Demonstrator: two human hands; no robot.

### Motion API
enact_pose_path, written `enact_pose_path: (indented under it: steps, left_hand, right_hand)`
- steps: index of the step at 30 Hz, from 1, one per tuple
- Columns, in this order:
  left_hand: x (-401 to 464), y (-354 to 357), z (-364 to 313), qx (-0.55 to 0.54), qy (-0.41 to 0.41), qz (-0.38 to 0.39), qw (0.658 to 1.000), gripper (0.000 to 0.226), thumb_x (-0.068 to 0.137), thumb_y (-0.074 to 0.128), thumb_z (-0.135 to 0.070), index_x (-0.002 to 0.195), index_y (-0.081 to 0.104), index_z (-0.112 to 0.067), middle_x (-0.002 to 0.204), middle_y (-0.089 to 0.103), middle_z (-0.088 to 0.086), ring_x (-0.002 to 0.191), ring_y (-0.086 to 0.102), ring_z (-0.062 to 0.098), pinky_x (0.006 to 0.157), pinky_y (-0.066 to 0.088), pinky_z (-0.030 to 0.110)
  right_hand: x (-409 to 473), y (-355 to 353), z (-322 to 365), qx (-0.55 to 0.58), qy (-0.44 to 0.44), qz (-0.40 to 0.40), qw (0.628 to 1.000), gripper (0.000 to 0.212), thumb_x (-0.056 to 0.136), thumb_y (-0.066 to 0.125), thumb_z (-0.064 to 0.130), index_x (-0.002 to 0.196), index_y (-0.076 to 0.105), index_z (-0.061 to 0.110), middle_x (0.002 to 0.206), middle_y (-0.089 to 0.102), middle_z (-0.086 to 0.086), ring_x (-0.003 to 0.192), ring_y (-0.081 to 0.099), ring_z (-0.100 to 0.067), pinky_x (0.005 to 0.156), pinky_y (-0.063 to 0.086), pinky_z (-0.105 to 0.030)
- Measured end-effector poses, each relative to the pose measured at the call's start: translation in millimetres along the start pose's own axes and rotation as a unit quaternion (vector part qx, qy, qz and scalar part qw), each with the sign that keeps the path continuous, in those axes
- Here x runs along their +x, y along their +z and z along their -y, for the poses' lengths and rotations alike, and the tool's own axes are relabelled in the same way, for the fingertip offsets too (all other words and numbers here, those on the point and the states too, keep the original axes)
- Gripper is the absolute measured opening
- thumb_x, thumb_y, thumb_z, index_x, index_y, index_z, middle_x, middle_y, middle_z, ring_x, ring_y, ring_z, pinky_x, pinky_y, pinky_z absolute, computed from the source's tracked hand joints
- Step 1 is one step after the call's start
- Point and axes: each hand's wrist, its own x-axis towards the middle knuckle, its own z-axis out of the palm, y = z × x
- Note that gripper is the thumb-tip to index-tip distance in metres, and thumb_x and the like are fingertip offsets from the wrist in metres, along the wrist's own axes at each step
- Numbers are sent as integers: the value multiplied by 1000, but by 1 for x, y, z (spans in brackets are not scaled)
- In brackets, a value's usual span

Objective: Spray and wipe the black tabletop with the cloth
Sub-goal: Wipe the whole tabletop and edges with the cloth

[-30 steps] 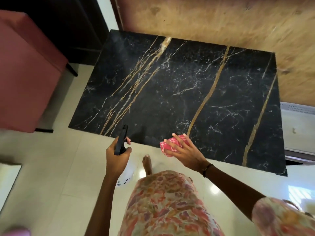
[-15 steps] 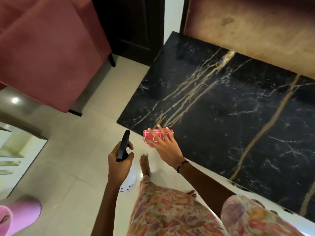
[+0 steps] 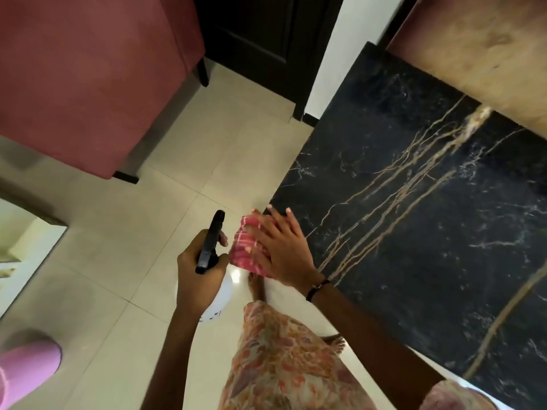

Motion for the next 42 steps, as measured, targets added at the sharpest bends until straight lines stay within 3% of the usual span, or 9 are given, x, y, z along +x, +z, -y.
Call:
enact_pose_path:
  steps: [4,6,9,15,19,23,26,33,42]
  left_hand:
    - [29,4,-5,-20,-7,26,999,29,68,49,-1,86,58,-22,79,56,17,48,38,25,55,37,28]
    - [43,8,-11,-35,-3,38,999,26,69,50,3,82,57,-18,79,58,14,47,38,17,54,37,26]
    - [62,16,-16,-17,-9,34,999,32,71,51,7,78,55,-24,78,57,22,45,37,14,51,35,24]
    - [99,27,-20,-41,8,59,997,25,71,52,8,80,56,-14,75,57,21,45,38,11,51,34,15]
    - [124,37,-21,-32,5,72,997,20,70,51,1,81,55,-15,72,57,22,46,39,14,51,34,18]
    - [151,47,-26,-28,27,79,996,22,75,55,12,85,56,-7,73,60,5,49,49,8,53,37,7]
    - [171,55,-34,-32,35,79,996,22,75,55,12,84,57,-8,73,60,12,49,46,9,52,36,8]
    - [216,78,-47,-34,79,99,991,20,75,57,7,86,56,-10,76,61,0,53,49,10,55,38,9]
    - [246,98,-60,-34,131,117,984,17,70,54,-7,86,56,-13,77,62,4,54,49,11,57,40,8]
  right_hand:
    - [61,-21,-58,-58,104,-13,993,45,98,29,47,132,53,28,149,40,-1,142,26,-28,116,-2,-49]
    - [86,-37,-84,-77,136,-35,987,45,97,31,46,122,61,24,143,47,-5,138,33,-31,116,6,-50]
    - [86,-40,-75,-62,63,-3,996,39,96,36,43,115,64,23,126,57,-2,124,46,-28,112,23,-51]
    - [65,-26,-62,-25,-85,71,994,43,93,36,56,118,60,30,125,59,4,128,43,-22,116,9,-45]
    - [108,-44,-128,-67,-29,31,997,42,94,36,54,114,62,28,123,60,3,129,44,-21,116,7,-53]
    - [165,-72,-203,-83,65,6,994,57,93,26,60,110,65,22,122,60,0,129,42,-22,114,3,-62]
    - [188,-81,-223,-110,117,7,987,65,92,21,63,113,65,19,122,58,-1,129,40,-23,114,1,-61]
    - [183,-80,-244,-110,12,28,993,60,91,27,66,115,61,24,123,57,0,130,41,-24,115,-6,-57]
    - [262,-109,-339,-88,218,-76,969,62,89,28,68,117,60,24,134,50,1,138,30,-22,112,-2,-63]
